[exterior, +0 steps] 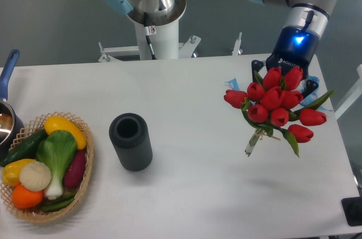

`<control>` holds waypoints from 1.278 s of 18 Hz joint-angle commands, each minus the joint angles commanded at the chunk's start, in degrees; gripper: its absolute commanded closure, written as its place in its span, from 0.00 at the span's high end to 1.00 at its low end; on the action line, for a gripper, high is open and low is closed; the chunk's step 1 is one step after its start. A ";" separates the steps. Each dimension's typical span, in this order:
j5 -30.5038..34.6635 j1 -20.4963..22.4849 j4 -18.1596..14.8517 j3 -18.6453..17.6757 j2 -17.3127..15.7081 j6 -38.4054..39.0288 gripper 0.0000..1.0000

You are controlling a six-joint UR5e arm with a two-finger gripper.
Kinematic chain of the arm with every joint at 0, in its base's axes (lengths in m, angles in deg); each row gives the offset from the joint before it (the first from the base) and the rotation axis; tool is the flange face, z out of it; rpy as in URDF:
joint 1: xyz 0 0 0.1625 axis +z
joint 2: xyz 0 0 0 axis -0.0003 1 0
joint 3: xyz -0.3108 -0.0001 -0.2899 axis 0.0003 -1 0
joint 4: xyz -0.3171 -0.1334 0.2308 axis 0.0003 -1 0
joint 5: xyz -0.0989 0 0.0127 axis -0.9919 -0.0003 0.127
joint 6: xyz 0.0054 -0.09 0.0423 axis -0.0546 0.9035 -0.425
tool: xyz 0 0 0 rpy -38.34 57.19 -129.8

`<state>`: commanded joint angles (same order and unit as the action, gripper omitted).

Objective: Place the flowers on the table
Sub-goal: 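Lift the red tulip bunch held in the gripper slightly upward, then lower the tulip bunch down onto the table surface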

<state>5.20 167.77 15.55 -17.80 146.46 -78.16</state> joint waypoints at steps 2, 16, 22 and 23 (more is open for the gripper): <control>2.02 0.00 -0.09 0.09 -0.53 0.26 0.36; 34.09 -7.02 -0.44 1.76 -2.29 0.35 0.34; 51.32 -14.32 -0.17 2.72 1.84 -0.35 0.34; 53.52 -15.63 -0.26 3.07 2.97 -0.35 0.34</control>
<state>58.72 152.14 15.29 -14.73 149.43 -78.51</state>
